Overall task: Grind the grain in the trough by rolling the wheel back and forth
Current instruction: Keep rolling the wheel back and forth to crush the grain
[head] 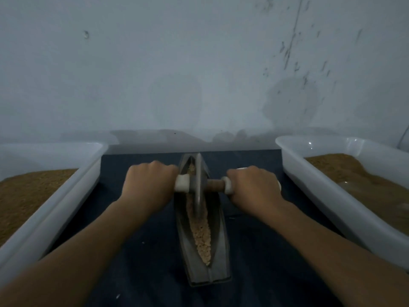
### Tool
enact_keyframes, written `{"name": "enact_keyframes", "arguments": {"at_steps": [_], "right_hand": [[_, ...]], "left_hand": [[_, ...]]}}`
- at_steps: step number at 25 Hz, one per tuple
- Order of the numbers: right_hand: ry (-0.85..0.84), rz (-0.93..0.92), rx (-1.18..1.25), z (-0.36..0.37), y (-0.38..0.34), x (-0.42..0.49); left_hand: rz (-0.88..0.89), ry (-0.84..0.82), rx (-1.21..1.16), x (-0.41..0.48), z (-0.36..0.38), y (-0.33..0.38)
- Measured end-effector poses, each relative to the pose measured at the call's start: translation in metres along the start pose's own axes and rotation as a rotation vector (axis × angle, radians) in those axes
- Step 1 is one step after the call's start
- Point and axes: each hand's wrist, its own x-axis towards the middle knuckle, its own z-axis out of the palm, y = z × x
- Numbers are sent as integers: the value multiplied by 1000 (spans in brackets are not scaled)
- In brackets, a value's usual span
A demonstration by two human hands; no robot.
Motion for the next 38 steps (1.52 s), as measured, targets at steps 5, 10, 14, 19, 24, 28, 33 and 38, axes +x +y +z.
{"name": "enact_keyframes", "arguments": {"at_steps": [5, 10, 14, 19, 24, 28, 33, 38], "right_hand": [[190, -247, -213, -22, -2, -14], [86, -28, -89, 3, -4, 28], [-16, 10, -32, -1, -2, 28], [204, -187, -175, -21, 3, -28], [79, -33, -135, 2, -1, 12], [-27, 94, -6, 8, -2, 37], [204, -135, -200, -18, 2, -29], [85, -123, -197, -15, 1, -11]], "left_hand": [[-16, 25, -80, -61, 13, -11], [-68, -15, -30, 7, 12, -4], [-38, -123, -54, 18, 1, -6], [86, 44, -61, -48, -8, -9], [-29, -10, -16, -5, 6, -3], [-15, -99, 25, 42, -4, -2], [66, 43, -70, -40, -9, -4], [3, 14, -65, -35, 2, -4]]}}
